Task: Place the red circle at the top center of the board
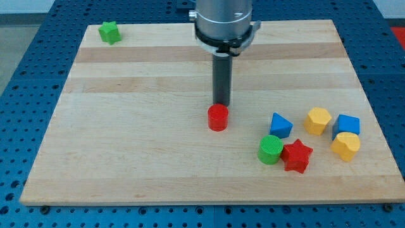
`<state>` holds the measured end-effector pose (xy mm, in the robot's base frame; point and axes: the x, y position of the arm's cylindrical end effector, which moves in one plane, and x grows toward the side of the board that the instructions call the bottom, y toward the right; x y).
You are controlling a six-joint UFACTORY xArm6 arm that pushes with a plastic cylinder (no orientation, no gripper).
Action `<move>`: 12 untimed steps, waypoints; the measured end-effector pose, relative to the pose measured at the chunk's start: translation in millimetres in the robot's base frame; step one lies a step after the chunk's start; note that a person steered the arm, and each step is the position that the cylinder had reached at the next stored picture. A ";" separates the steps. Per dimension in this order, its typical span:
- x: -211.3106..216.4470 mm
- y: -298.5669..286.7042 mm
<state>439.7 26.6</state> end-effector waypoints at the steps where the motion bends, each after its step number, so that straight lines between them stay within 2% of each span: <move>1: 0.6 27.6; 3: 40.5 31.6; 6: 73.2 -35.4; 7: 60.5 -42.6; 10: 6.4 8.7; 12: -34.4 18.1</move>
<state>405.3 44.7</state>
